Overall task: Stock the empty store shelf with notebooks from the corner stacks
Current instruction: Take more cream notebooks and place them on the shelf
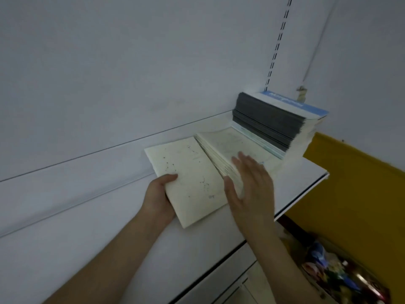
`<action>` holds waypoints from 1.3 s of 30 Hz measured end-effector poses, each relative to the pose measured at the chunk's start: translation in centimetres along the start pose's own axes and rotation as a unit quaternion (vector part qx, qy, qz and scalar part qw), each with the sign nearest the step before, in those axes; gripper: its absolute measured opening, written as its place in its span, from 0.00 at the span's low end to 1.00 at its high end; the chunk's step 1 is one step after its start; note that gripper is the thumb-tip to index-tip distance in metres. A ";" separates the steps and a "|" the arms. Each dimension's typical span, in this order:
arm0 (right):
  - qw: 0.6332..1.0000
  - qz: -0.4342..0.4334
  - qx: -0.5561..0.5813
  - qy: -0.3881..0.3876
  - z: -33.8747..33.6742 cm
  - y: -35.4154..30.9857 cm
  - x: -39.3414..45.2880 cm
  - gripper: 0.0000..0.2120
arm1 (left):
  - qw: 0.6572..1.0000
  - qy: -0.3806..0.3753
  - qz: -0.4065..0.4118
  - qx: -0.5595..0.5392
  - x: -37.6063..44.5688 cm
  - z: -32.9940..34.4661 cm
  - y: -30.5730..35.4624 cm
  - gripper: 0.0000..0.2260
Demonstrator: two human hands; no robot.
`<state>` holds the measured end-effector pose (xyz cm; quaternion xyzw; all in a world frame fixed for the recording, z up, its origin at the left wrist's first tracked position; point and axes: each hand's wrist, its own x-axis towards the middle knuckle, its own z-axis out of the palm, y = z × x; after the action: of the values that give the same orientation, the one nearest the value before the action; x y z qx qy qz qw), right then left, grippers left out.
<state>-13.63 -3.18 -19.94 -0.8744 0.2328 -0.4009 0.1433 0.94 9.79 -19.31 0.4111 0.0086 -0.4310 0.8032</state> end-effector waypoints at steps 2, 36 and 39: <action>0.995 0.049 -0.065 -0.049 0.4 2.2 1.0 0.30 | 1.000 0.000 0.000 0.004 -0.3 0.1 -0.1 0.15; 0.999 0.028 -0.001 -0.046 1.4 3.5 0.8 0.29 | 0.998 0.020 -0.008 0.064 -0.6 0.2 -0.3 0.18; 0.998 0.028 0.051 -0.007 0.5 1.4 -0.2 0.26 | 0.998 0.012 -0.006 0.063 -0.6 0.4 -0.2 0.17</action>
<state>-13.80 -4.18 -21.01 -0.8616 0.2357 -0.4022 0.2009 0.31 9.88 -18.95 0.4664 -0.0067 -0.4305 0.7727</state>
